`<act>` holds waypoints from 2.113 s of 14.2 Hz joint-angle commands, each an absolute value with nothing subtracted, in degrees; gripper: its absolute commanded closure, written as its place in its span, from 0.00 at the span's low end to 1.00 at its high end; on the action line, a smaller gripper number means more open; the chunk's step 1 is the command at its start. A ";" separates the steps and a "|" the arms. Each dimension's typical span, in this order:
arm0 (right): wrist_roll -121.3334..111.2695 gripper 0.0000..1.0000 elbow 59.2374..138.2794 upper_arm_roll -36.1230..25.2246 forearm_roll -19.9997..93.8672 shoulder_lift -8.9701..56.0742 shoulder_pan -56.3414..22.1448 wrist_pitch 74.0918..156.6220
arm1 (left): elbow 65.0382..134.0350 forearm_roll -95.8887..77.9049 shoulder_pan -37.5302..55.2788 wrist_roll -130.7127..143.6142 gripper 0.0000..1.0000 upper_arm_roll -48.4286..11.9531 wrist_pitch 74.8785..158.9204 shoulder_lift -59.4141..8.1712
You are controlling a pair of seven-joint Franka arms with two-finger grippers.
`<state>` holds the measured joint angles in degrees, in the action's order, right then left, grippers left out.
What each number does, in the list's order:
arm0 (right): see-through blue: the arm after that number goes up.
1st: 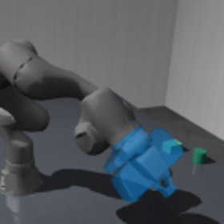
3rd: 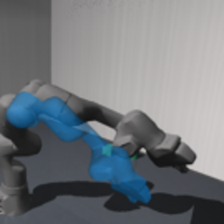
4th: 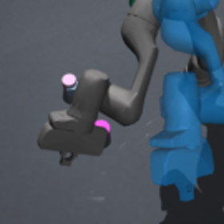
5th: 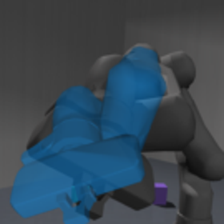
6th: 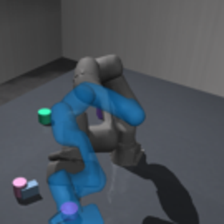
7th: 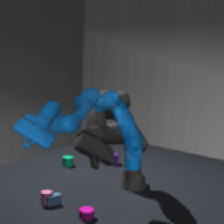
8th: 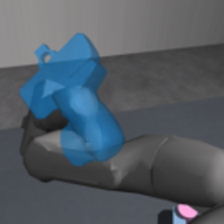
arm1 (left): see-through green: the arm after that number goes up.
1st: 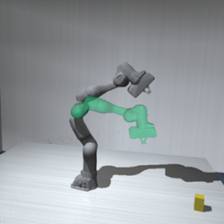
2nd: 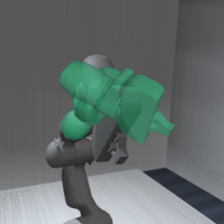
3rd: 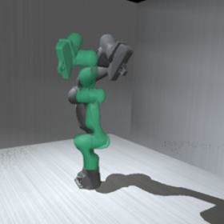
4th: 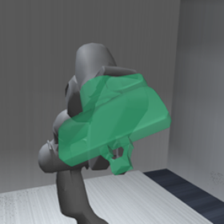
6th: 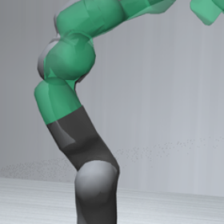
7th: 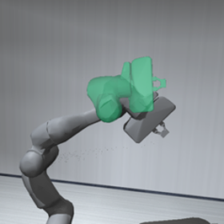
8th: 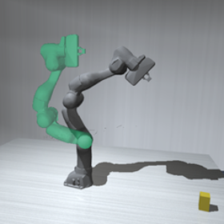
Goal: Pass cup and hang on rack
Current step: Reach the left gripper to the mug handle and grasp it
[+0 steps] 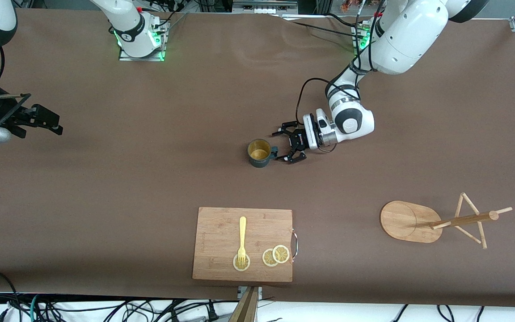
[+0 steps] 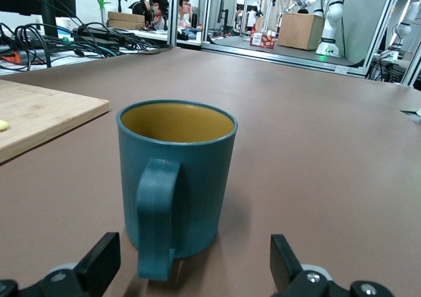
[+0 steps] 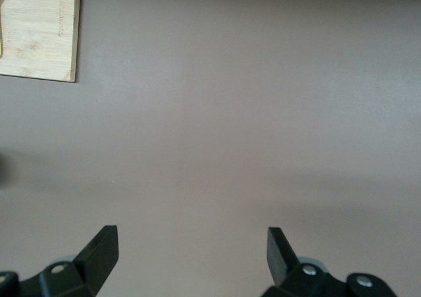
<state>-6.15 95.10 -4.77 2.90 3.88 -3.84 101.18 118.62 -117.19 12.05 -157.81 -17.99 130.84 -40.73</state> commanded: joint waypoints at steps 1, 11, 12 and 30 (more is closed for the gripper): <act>-5.71 0.00 94.04 -4.83 2.20 4.31 -3.96 100.81 | 116.90 -120.67 12.48 -166.90 0.00 -18.19 130.25 -42.80; -5.71 0.00 93.96 -4.83 2.55 4.39 -4.04 101.16 | 115.84 -121.03 12.31 -169.38 1.00 -18.02 130.25 -43.42; -5.71 0.00 93.96 -4.83 2.46 4.39 -4.04 101.16 | 115.93 -120.85 12.30 -167.45 1.00 -17.93 130.34 -43.42; -5.71 0.00 93.96 -4.83 2.55 4.39 -4.39 101.25 | 116.90 -69.96 -0.88 -80.37 1.00 -4.25 103.84 -14.60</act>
